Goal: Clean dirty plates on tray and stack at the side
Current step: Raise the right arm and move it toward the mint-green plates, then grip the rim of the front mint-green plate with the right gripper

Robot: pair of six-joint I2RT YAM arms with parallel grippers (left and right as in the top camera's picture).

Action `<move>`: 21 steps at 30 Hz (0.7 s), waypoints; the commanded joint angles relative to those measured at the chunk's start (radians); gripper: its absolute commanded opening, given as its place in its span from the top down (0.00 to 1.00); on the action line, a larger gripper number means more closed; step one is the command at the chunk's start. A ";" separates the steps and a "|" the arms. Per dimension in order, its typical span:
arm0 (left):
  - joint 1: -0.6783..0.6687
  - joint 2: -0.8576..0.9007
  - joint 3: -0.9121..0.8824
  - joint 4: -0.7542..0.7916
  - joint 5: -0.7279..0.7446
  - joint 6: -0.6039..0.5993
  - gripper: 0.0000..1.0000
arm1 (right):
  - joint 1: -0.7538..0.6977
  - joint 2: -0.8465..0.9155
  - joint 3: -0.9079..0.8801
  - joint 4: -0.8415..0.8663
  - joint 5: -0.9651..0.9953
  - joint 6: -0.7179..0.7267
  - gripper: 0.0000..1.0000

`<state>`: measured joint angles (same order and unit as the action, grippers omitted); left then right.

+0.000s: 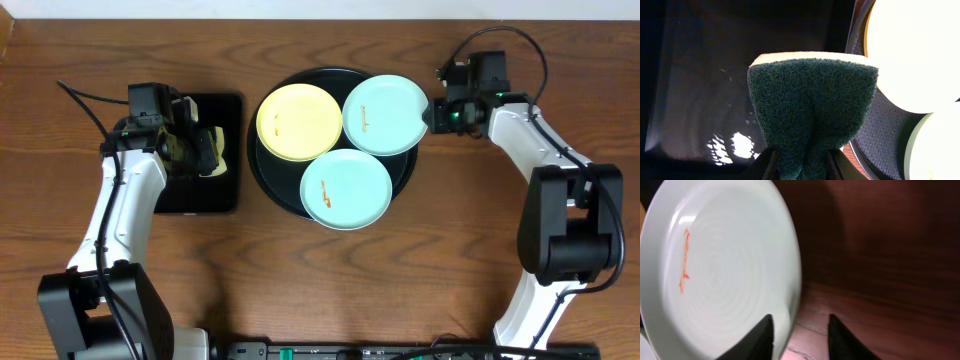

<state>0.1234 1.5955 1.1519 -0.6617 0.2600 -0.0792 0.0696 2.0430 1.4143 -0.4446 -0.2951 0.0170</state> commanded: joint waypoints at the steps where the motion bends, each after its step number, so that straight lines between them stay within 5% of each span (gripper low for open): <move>1: 0.002 0.005 -0.003 -0.004 0.002 -0.008 0.91 | 0.022 0.017 0.005 0.006 -0.007 -0.008 0.69; 7: 0.002 0.005 -0.003 -0.004 0.002 -0.008 0.91 | 0.027 0.021 -0.008 0.019 0.045 -0.008 0.71; 11: 0.002 0.005 -0.003 -0.003 0.002 -0.008 0.91 | 0.028 0.021 -0.008 0.032 0.044 -0.007 0.87; 14: 0.002 0.005 -0.003 -0.004 0.002 -0.008 0.91 | 0.030 0.022 -0.010 0.029 0.044 -0.007 0.88; 21: 0.002 0.005 -0.003 -0.004 0.002 -0.008 0.91 | 0.030 0.022 -0.019 0.032 0.044 -0.007 0.61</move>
<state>0.1234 1.5955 1.1519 -0.6617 0.2600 -0.0792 0.0914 2.0552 1.4086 -0.4164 -0.2520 0.0139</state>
